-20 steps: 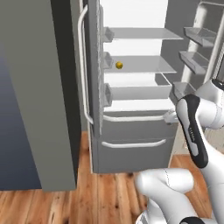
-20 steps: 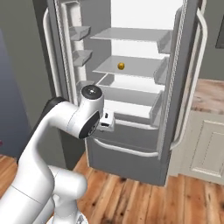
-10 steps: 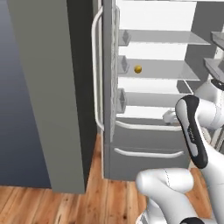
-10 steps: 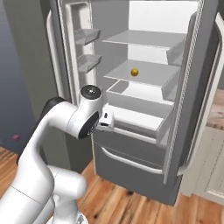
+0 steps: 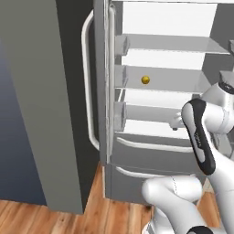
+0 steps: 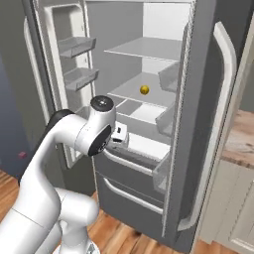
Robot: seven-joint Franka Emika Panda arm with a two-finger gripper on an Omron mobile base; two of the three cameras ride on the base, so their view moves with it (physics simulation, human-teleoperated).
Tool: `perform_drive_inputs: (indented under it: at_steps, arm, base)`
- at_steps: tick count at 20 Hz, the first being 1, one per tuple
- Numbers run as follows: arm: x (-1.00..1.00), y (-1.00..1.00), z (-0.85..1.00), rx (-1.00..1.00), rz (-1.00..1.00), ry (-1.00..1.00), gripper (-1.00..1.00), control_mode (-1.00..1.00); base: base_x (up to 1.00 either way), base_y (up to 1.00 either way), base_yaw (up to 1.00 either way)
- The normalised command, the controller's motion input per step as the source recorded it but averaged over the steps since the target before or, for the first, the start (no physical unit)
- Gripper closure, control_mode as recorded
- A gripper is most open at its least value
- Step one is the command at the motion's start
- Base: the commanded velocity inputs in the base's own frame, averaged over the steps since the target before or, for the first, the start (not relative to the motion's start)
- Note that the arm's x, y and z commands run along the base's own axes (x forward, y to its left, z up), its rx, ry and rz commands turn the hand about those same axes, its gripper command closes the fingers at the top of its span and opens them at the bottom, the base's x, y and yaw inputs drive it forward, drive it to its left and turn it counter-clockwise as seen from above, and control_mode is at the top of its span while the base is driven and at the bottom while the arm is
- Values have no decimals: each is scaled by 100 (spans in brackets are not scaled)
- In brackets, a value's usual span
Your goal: Take the cheese, chicken drumstick, and lemon from the fridge and place them on the plate on the dining counter to create an appetizer plate.
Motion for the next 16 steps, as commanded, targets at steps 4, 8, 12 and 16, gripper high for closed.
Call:
perform_drive_inputs:
  at_steps: [4,8,12,16]
  arm:
    - [0,0,0,0,0,0,-100,100]
    - [0,0,0,0,0,0,-100,100]
    - [0,0,0,0,0,0,-100,100]
    - [0,0,0,0,0,0,-100,100]
  base:
    - [42,-45,16]
    - [73,-11,13]
    - [80,-3,10]
    - [52,-14,8]
